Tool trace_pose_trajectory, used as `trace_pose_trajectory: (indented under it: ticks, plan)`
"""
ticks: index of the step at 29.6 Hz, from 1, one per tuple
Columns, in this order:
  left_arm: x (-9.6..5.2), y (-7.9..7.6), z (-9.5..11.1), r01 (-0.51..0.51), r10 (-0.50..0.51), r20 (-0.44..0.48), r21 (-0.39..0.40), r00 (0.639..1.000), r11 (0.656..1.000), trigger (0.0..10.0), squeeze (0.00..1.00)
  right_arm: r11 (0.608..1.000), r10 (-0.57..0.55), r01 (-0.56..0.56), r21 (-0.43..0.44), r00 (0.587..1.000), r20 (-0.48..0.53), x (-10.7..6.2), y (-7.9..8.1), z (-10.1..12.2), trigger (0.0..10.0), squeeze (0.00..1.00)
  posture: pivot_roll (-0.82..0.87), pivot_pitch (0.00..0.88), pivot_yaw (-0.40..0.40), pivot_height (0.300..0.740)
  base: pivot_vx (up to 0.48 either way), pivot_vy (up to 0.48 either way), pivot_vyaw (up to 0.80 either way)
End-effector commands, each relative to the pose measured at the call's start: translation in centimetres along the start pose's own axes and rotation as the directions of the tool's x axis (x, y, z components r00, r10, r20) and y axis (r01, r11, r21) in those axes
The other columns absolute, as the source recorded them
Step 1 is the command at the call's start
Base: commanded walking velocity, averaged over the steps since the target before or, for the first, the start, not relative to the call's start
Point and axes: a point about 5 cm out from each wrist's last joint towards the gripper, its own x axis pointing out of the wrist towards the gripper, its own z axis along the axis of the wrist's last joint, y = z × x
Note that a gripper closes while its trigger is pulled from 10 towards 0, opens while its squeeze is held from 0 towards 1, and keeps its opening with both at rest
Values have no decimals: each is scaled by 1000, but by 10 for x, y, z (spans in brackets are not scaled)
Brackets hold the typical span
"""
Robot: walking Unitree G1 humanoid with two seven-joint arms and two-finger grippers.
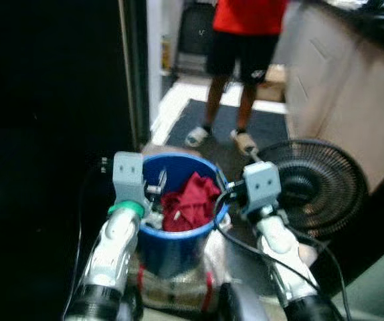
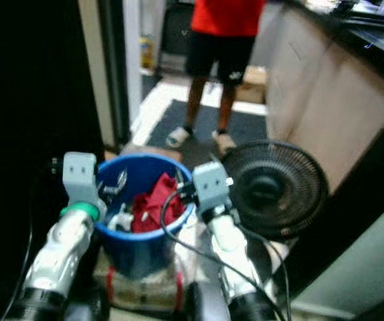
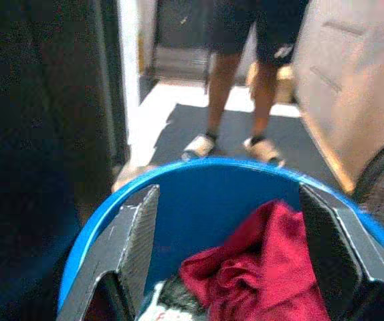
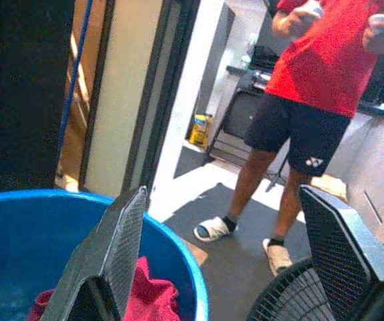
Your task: Clothes washing
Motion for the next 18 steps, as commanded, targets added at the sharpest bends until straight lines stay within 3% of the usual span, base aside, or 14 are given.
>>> trace_pose_trajectory:
  ticks: [1, 7, 18]
  plan:
    - [2, -7, 8, 16, -16, 14, -6, 1000, 1000, 10000, 0, 1000, 14, -14, 7, 1000, 25, 5, 1, 9, 10000, 0, 58, 21, -1, 526, 0, 0, 0]
    - [3, -20, 10, 40, -40, 15, -8, 999, 999, 10000, 0, 1000, 26, -26, 10, 1000, 17, 3, 5, 8, 10000, 0, 57, 28, 0, 517, 0, 0, 0]
    - [0, -21, 5, 35, -36, -35, -11, 999, 999, 10000, 0, 998, 55, -55, 19, 998, -25, -4, 9, 3, 10000, 0, 51, 34, 6, 517, 0, 0, 0]
